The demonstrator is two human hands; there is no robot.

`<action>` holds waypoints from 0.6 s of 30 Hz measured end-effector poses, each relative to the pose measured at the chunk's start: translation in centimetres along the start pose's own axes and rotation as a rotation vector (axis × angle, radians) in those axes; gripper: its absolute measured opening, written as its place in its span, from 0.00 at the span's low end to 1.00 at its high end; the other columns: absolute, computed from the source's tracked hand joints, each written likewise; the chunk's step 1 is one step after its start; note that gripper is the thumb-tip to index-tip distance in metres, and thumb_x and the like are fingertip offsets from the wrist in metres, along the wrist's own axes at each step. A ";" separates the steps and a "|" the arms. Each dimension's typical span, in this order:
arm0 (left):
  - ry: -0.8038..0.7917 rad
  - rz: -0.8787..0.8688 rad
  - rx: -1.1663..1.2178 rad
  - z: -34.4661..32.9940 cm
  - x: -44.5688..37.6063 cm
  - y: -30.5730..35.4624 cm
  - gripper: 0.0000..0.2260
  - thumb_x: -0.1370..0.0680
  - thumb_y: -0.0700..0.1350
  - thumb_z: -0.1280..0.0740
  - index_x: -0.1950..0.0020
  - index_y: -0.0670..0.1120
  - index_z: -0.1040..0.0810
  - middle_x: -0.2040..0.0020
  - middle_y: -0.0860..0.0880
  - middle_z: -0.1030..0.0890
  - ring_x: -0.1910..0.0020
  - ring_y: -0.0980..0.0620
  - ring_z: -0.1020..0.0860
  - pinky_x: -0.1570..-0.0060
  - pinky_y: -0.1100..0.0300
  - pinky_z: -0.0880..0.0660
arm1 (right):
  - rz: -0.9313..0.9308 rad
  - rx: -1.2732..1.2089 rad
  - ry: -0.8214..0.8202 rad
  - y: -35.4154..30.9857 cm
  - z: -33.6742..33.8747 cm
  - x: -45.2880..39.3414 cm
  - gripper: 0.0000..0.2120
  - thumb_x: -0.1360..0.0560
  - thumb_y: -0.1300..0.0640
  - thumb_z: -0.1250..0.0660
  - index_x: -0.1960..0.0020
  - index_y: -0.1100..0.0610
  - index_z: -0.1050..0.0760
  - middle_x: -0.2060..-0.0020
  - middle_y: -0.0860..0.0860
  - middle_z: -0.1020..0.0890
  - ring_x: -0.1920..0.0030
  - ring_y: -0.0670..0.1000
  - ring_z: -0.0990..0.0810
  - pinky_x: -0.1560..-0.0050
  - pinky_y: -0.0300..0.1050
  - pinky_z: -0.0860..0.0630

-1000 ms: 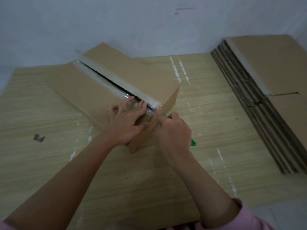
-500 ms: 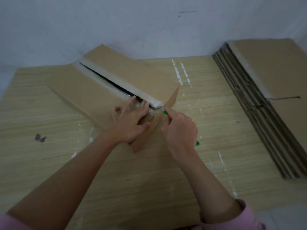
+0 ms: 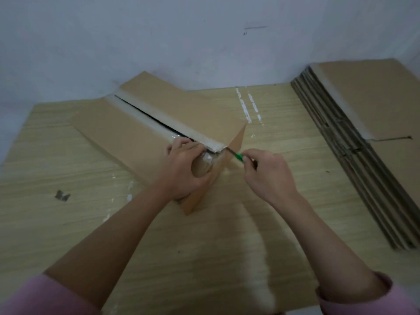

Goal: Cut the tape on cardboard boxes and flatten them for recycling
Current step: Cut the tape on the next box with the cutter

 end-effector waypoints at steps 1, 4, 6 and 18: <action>0.016 0.004 0.010 0.0 -0.1 0.0 0.30 0.37 0.65 0.41 0.45 0.47 0.23 0.46 0.52 0.21 0.40 0.47 0.32 0.52 0.60 0.47 | -0.065 -0.147 -0.052 0.5 -0.6 0.3 0.10 0.22 0.58 0.40 0.52 0.57 0.20 0.65 0.57 0.17 0.69 0.56 0.20 0.66 0.46 0.23; 0.047 -0.003 0.021 0.1 -0.3 0.1 0.29 0.38 0.64 0.41 0.46 0.46 0.25 0.47 0.52 0.23 0.41 0.49 0.34 0.52 0.61 0.48 | -0.205 -0.422 -0.170 1.1 -2.2 0.8 0.09 0.22 0.61 0.39 0.55 0.55 0.21 0.75 0.53 0.21 0.84 0.49 0.31 0.80 0.35 0.34; 0.073 -0.022 0.034 0.4 -0.2 0.3 0.28 0.38 0.63 0.40 0.47 0.46 0.26 0.49 0.55 0.25 0.42 0.51 0.36 0.52 0.61 0.48 | -0.205 -0.441 -0.202 0.7 -2.8 0.9 0.09 0.22 0.60 0.39 0.53 0.54 0.20 0.75 0.52 0.21 0.85 0.48 0.31 0.80 0.33 0.35; 0.139 -0.064 0.005 0.6 0.0 0.4 0.25 0.36 0.62 0.38 0.48 0.46 0.25 0.49 0.53 0.22 0.43 0.53 0.37 0.56 0.62 0.49 | -0.098 -0.270 -0.155 -1.5 -3.0 -1.5 0.10 0.24 0.61 0.37 0.59 0.59 0.19 0.71 0.54 0.21 0.69 0.51 0.22 0.66 0.42 0.26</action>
Point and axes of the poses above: each hand's wrist, its own x-axis away from the middle knuckle, its own z-axis out of the back of the hand, y = z × x, the point moved 9 cm from there along -x, towards the middle knuckle
